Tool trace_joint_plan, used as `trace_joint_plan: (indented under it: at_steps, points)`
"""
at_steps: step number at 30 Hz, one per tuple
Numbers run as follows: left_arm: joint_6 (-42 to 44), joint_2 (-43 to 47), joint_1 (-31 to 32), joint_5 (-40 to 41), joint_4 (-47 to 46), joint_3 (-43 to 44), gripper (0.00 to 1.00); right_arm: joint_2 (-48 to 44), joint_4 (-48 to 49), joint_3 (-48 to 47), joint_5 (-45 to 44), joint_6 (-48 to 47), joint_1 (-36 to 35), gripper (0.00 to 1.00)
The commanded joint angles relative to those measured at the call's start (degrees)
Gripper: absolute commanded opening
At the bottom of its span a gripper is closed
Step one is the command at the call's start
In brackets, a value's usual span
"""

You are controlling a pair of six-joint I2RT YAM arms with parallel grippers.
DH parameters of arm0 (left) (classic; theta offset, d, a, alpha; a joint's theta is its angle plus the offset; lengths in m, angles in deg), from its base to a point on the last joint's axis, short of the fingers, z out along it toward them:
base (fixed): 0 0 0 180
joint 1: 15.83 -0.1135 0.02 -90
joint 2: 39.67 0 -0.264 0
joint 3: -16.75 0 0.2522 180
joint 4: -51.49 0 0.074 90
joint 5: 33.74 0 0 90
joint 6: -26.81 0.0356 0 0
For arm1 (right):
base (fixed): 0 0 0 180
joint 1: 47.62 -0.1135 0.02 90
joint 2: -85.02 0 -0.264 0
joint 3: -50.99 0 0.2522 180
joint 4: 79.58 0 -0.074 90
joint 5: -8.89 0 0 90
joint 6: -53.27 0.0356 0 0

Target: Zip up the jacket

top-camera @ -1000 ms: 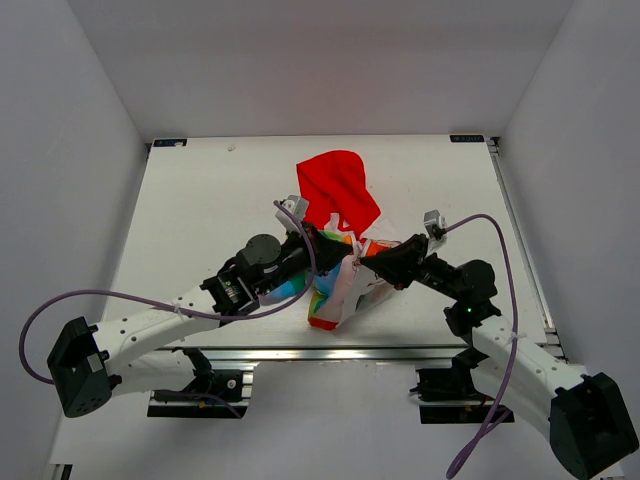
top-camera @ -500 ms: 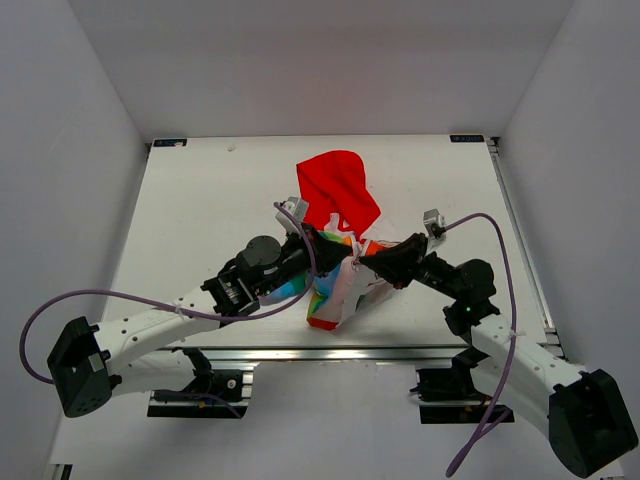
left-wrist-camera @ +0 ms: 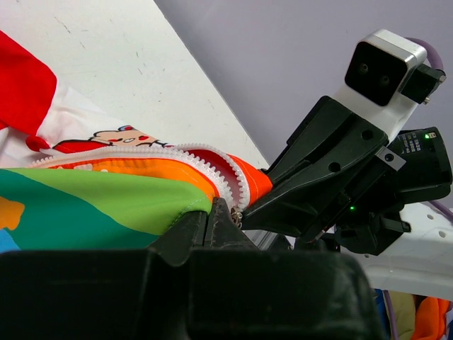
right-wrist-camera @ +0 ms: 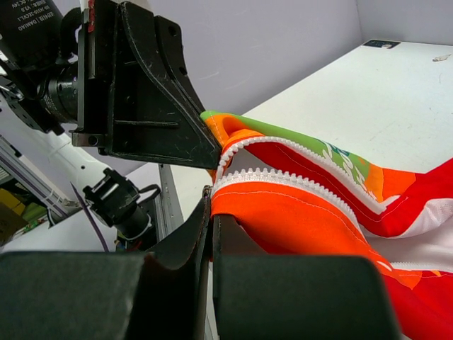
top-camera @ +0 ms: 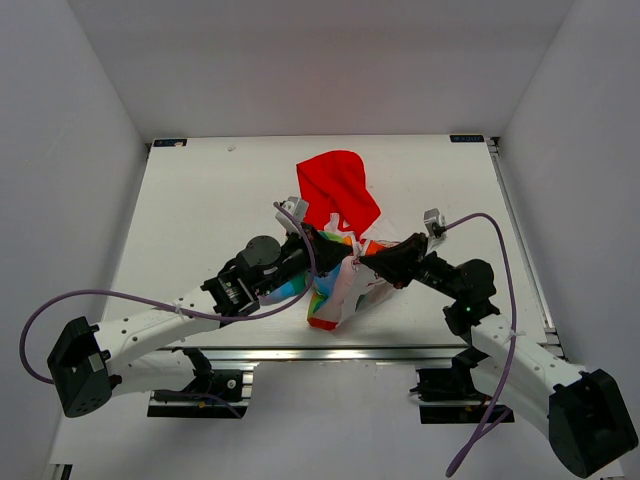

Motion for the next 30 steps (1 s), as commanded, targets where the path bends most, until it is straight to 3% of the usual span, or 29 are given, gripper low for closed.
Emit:
trace_joint_plan:
  at_steps: [1, 30]
  points:
    - [0.6, 1.4, 0.0, -1.2, -1.9, -0.6, 0.0, -0.2, 4.5, -1.1, -1.3, 1.1, 0.2, 0.0]
    - [2.9, 1.4, 0.0, -5.1, -0.5, -1.2, 0.0, 0.0, 3.7, -2.3, -1.9, 2.8, 0.8, 0.0]
